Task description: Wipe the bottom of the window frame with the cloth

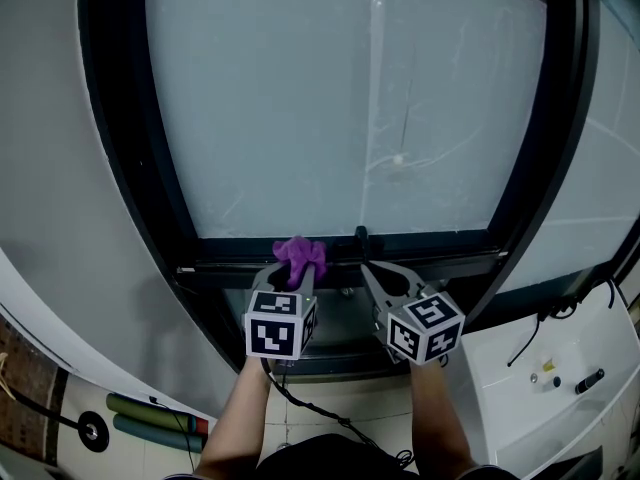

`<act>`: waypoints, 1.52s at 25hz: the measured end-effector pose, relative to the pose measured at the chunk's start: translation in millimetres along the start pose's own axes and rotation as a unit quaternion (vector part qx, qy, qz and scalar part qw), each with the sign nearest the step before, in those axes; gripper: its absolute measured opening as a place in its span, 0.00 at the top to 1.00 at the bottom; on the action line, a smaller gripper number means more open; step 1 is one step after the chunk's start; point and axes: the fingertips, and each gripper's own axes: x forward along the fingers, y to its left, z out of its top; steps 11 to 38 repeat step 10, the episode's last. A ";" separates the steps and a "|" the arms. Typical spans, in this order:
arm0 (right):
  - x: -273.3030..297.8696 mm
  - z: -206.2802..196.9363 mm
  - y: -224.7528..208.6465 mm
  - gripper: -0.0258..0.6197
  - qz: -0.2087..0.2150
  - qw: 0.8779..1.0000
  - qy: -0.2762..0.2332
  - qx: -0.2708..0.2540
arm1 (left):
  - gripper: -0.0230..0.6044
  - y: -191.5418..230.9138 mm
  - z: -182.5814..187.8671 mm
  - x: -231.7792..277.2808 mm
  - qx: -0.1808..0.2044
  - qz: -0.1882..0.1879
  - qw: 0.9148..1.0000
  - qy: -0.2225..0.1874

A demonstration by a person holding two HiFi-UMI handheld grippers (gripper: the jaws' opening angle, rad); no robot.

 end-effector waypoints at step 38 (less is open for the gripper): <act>3.8 2.7 4.2 0.94 0.005 1.000 0.000 -0.003 | 0.83 0.1 4.2 -3.2 0.007 -0.006 1.000 -0.005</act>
